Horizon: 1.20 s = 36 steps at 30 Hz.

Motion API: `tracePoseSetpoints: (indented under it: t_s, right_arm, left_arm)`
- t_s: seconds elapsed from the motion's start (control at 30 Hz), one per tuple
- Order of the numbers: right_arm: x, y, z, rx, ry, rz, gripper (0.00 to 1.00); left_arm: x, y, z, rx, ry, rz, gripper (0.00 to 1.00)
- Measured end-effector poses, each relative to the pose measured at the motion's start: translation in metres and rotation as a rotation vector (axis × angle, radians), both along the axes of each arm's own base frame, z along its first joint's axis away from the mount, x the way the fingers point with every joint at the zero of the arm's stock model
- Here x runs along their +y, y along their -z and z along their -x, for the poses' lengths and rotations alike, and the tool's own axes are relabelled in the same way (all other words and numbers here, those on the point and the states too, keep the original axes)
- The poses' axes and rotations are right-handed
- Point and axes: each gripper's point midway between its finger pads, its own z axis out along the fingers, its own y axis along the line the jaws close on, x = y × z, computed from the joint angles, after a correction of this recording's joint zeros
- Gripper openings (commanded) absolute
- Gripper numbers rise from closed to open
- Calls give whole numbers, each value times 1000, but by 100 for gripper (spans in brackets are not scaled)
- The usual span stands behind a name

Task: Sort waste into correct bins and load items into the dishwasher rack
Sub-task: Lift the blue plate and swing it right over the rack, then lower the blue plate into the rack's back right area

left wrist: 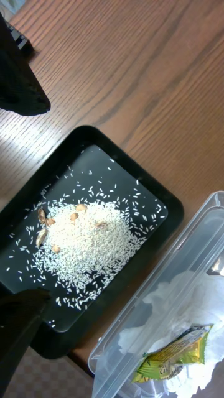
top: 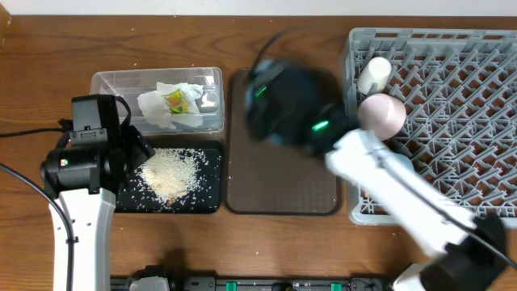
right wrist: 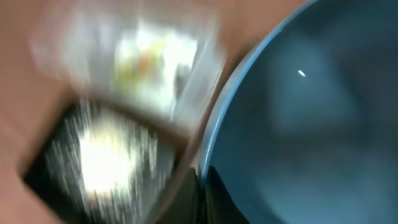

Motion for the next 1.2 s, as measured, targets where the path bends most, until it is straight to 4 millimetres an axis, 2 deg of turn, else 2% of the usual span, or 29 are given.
tracePoseSetpoints:
  t_s: [0.07, 0.2, 0.3, 0.4, 0.47, 0.7, 0.9, 1.2]
  right_arm:
    - [-36, -43, -30, -71, 105, -124, 1]
    - [-120, -100, -73, -147, 292, -348, 1]
    - [-186, -114, -95, -143, 413, -481, 1]
    - [-231, -115, -107, -131, 475, -553, 1]
    - [-252, -111, -112, -114, 491, -589, 1]
    - [-292, -86, -122, -32, 511, -655, 1]
    - [-313, -63, -131, 22, 545, -680, 1]
    - [-349, -32, -125, 76, 627, -694, 1]
  left_arm:
    - [0, 0, 0, 0, 0, 0, 91]
    - [0, 0, 0, 0, 0, 0, 91]
    - [0, 0, 0, 0, 0, 0, 91]
    - [0, 0, 0, 1, 0, 0, 91]
    - [0, 0, 0, 0, 0, 0, 91]
    - [0, 0, 0, 0, 0, 0, 91]
    - [0, 0, 0, 0, 0, 0, 91]
    - [0, 0, 0, 0, 0, 0, 91]
